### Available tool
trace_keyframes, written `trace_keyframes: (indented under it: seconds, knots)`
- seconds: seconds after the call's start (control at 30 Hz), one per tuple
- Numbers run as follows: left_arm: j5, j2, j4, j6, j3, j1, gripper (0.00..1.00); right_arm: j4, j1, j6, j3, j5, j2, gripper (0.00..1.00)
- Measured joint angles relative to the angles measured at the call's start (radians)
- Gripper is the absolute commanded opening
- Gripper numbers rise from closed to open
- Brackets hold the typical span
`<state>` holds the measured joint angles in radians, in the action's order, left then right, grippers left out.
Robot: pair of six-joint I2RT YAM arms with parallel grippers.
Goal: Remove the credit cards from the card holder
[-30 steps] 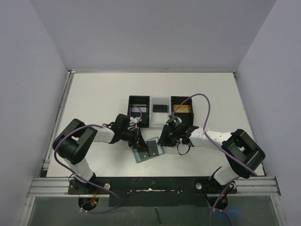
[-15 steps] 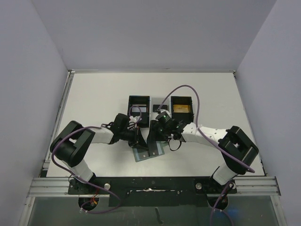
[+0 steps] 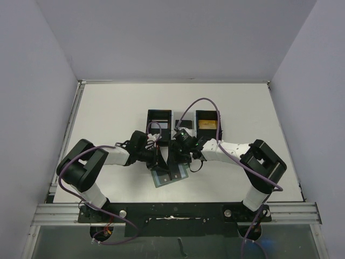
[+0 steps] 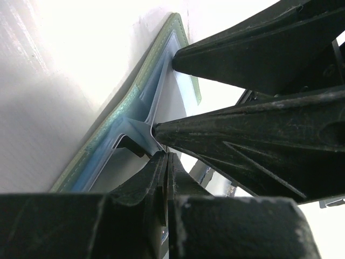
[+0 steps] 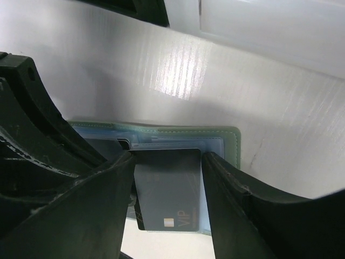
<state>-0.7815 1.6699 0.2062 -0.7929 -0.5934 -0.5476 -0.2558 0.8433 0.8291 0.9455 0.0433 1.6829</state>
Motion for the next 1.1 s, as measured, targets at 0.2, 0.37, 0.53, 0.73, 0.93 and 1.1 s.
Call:
trace_keyframes:
  seconds: [0.2,0.37,0.53,0.73,0.93,1.1]
  knots:
    - [0.016,-0.010,-0.024,0.007,0.001,0.000,0.00,-0.043,0.016,-0.010,0.036,-0.034,0.021,0.49]
    - [0.026,-0.023,-0.047,0.020,0.010,0.001,0.00,-0.060,0.016,-0.010,0.036,-0.053,0.021,0.47]
    - [0.033,-0.041,-0.054,0.021,0.024,0.006,0.00,-0.063,0.016,-0.008,0.034,-0.062,0.021,0.45]
    - [0.034,-0.058,-0.073,0.035,0.032,0.013,0.00,-0.063,0.016,-0.003,0.017,-0.068,0.006,0.45]
    - [0.033,-0.080,-0.101,0.051,0.034,0.015,0.00,-0.066,0.013,-0.003,0.009,-0.051,-0.016,0.46]
    - [0.033,-0.080,-0.109,0.055,0.040,0.019,0.00,-0.001,-0.004,0.027,-0.049,0.019,-0.102,0.46]
